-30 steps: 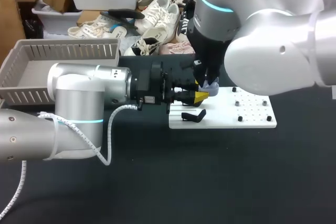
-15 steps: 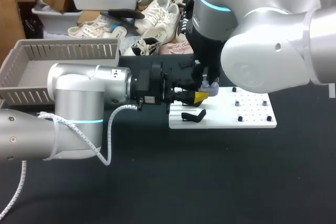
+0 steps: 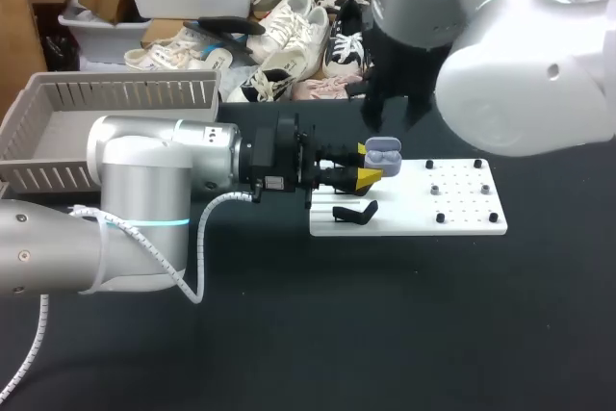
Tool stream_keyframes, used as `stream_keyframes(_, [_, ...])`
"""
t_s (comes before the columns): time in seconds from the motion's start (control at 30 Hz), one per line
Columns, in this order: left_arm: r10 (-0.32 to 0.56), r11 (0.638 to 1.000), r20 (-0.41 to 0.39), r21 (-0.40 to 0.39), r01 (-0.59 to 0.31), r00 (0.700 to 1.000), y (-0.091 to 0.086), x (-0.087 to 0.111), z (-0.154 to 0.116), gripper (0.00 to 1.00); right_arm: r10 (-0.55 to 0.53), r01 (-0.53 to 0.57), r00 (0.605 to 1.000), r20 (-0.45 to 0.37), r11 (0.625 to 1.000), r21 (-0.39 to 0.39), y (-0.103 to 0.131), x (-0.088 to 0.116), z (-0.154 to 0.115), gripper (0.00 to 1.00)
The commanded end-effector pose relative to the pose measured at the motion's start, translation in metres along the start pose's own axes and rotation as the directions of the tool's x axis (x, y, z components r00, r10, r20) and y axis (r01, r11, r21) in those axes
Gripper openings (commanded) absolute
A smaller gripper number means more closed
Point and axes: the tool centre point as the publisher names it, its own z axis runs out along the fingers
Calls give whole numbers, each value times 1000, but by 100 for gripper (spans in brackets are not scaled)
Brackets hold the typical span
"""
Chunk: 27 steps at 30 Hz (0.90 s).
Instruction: Pick up each earbud case from the left stands, insert the matching earbuds, close the lid, and place the case in the box.
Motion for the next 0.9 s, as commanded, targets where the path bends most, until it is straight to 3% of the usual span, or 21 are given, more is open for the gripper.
stream_keyframes(0.03, [1,1000,1,-3,-1,1000,0,0,0,0,49,-50,998,27,999,19,-18,-6,5,90])
stream_keyframes(0.43, [1,1000,1,-3,-1,1000,0,0,0,0,92,-91,996,-19,994,52,-32,-28,35,95])
stream_keyframes(0.63, [1,1000,1,-3,-1,1000,0,0,0,0,92,-89,994,-51,995,47,-33,-21,47,92])
stream_keyframes(0.9, [1,1000,1,-3,-1,1000,0,0,0,0,87,-84,993,-78,996,39,-34,-2,43,89])
